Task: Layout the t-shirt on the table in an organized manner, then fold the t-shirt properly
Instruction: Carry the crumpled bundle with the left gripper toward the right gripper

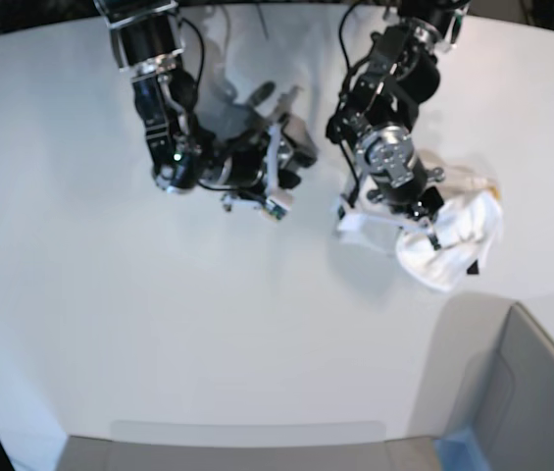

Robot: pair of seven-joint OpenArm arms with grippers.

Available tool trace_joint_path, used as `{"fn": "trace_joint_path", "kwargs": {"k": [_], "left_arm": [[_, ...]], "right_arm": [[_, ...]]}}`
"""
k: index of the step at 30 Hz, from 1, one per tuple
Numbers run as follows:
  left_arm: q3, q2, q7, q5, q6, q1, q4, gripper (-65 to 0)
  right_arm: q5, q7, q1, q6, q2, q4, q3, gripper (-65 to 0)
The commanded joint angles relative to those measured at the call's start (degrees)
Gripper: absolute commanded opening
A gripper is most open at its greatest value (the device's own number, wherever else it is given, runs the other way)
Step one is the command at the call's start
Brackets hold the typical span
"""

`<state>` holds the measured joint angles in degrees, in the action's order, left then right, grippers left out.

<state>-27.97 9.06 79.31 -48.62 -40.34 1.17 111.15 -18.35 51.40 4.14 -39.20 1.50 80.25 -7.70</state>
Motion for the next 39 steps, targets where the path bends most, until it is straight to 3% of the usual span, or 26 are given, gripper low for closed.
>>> {"fn": "trace_joint_path", "kwargs": {"k": [1, 14, 24, 30, 35, 39], "left_arm": [[0.23, -1.28, 0.69, -1.27, 0.34, -0.16, 0.89, -65.0], [0.85, -8.4, 0.21, -1.36, 0.34, -3.32, -1.48, -62.9], [3.66, -8.84, 0.69, -1.53, 0.34, 4.76, 0.8, -63.0], [0.76, -9.81, 0.69, -1.53, 0.34, 2.13, 1.24, -63.0], [-1.09, -13.41, 0.69, -1.53, 0.34, 0.28, 1.24, -63.0], [-1.09, -14.11, 0.69, -1.53, 0.34, 0.37, 1.24, -63.0]], "right_arm": [[-0.42, -0.28, 0.83, -0.8, 0.3, 0.76, 0.01, -38.1], [-0.24, -0.28, 0.74, -0.8, 0.3, 0.68, 0.01, -38.1], [-0.24, -0.28, 0.65, -0.8, 0.3, 0.68, -0.08, -38.1], [-0.6, -0.28, 0.91, -0.8, 0.66, 0.68, -0.08, -38.1], [-0.6, -0.28, 1.18, -0.8, 0.66, 0.68, -0.08, -38.1], [-0.6, -0.28, 1.18, -0.8, 0.92, 0.68, -0.43, -38.1]]}}
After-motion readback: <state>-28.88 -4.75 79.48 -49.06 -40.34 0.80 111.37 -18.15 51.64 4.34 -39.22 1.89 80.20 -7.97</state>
